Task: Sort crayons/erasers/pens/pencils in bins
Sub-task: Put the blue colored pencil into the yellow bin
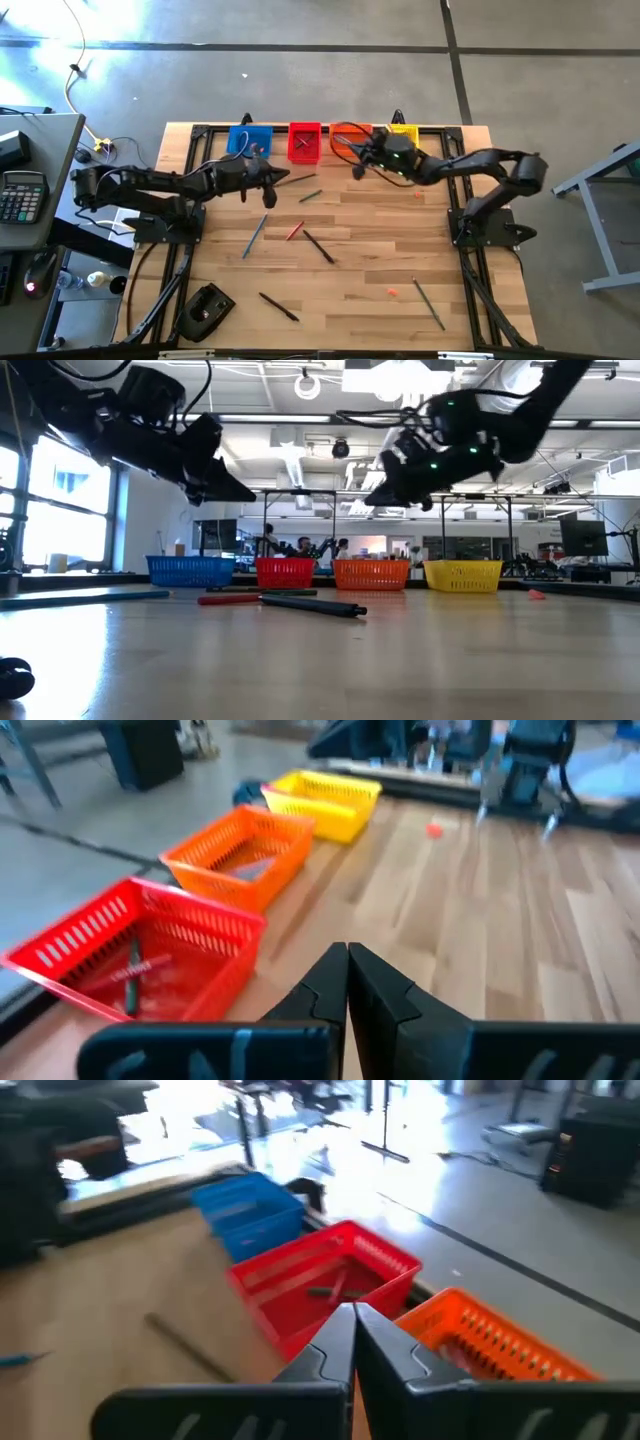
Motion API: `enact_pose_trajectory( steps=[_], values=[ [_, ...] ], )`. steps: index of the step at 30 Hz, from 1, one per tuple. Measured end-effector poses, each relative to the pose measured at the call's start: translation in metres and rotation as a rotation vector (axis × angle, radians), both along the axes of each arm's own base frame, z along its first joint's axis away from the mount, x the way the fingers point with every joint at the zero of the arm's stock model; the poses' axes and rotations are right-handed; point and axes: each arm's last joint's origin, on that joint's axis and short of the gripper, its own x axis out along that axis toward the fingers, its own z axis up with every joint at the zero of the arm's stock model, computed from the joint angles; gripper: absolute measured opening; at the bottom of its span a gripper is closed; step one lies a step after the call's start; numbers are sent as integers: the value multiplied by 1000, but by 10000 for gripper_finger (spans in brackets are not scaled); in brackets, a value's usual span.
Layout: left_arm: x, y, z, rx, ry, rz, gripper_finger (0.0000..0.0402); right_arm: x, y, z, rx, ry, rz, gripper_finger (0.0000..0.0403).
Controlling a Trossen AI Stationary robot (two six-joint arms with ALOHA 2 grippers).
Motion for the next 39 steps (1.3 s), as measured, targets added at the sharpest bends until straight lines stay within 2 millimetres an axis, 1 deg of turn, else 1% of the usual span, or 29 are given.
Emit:
enact_pose_trajectory(
  steps=[3, 6, 8, 11, 17, 26, 39],
  values=[
    [4, -1, 1, -38, 64, -3, 0, -19, 7, -5, -13, -64, 64, 0],
    [7, -3, 3, -76, 98, 1, 0, -34, 14, -13, -38, -68, 82, 0],
    [9, -6, 4, -98, 112, -1, 0, -40, 17, -16, -65, -66, 87, 0],
    [11, -10, 5, -118, 108, -10, 0, -44, 20, -16, -99, -83, 100, 0],
    [14, -16, 5, -158, 86, 6, 0, -44, 21, -13, -122, -106, 155, 0],
    [16, -26, 2, -155, 124, 13, 0, -44, 21, -12, -133, -108, 161, 0],
    [15, -28, -1, -202, 161, 30, 0, -43, 22, -13, -132, -107, 165, 0]
  ],
)
